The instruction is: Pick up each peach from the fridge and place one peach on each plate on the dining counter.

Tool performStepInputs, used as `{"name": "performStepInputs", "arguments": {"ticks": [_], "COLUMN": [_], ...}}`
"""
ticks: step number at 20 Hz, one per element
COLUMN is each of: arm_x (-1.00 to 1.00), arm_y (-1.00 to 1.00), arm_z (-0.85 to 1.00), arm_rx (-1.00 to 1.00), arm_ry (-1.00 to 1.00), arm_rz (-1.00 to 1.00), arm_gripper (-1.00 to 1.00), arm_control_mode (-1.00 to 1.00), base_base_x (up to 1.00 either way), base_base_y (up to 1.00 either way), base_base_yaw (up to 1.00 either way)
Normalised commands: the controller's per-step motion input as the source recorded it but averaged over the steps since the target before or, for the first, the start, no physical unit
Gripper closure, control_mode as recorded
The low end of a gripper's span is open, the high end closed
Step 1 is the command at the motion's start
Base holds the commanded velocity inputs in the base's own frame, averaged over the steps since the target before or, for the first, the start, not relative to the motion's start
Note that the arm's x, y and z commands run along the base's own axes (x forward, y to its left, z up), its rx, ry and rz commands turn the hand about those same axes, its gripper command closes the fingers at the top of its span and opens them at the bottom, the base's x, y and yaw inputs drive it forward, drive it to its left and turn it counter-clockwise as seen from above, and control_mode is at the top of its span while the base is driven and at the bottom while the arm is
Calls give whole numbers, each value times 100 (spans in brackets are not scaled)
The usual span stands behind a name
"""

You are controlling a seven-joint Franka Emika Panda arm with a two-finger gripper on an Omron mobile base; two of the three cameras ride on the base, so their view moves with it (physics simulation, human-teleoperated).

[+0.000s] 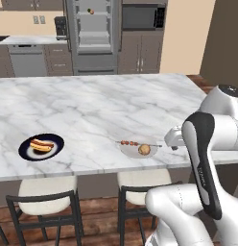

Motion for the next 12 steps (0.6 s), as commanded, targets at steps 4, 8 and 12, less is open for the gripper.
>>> {"name": "performStepInputs", "arguments": {"ticks": [4,8,12], "arm_x": [0,0,0], "arm_y": [0,0,0], "arm_z": [0,0,0], "arm_rx": [0,0,0], "arm_ry": [0,0,0], "arm_rz": [0,0,0], "arm_gripper": [-100,-100,-100], "arm_control_mode": [100,100,100], "base_base_x": [-28,-34,-19], "base_base_y": [-46,-100,-100], "base_base_yaw": [0,0,0]}}
